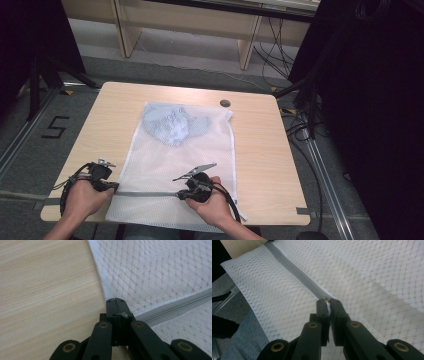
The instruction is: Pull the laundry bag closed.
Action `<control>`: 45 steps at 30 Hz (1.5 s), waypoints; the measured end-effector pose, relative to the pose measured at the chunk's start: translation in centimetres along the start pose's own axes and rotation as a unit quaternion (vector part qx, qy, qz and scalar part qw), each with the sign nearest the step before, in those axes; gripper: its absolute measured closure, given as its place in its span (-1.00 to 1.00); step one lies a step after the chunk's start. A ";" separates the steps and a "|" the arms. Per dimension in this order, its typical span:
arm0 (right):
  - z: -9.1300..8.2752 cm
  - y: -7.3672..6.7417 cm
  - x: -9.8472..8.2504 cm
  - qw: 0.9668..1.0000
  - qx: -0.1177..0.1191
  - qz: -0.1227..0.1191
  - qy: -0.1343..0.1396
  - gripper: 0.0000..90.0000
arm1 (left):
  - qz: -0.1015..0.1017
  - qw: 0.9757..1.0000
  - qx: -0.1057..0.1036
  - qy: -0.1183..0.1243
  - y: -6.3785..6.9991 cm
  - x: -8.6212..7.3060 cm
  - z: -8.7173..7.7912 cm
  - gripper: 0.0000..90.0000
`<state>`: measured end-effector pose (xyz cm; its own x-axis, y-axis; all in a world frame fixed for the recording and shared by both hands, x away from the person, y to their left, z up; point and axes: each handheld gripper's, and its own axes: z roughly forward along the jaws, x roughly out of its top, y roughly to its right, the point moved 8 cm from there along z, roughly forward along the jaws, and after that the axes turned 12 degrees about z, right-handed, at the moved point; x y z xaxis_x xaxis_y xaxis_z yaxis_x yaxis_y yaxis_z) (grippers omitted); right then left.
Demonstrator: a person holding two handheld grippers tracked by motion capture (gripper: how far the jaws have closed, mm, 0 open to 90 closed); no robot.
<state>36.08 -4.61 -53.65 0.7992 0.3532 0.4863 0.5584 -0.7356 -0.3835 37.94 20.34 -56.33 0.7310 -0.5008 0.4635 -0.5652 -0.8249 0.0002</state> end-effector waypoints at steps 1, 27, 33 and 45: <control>0.0 0.0 0.0 1.000 0.001 0.001 -0.001 0.93 | -0.003 1.000 -0.001 0.003 0.0 0.0 0.0 1.00; -0.4 0.4 -0.4 1.000 -0.005 0.014 -0.011 0.94 | -0.003 1.000 0.002 0.011 0.0 0.1 0.1 1.00; -0.6 0.7 -0.5 1.000 -0.006 0.015 -0.008 0.94 | -0.008 1.000 0.003 0.015 0.1 0.2 0.2 1.00; -1.0 0.8 -1.0 0.999 -0.014 0.030 -0.027 0.94 | -0.007 1.000 0.000 0.007 0.1 0.1 0.1 1.00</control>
<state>35.45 -6.14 -53.65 0.8427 0.3375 0.4194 0.5027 -0.7721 -0.3888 38.01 20.20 -56.36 0.7329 -0.4857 0.4764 -0.5550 -0.8318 0.0057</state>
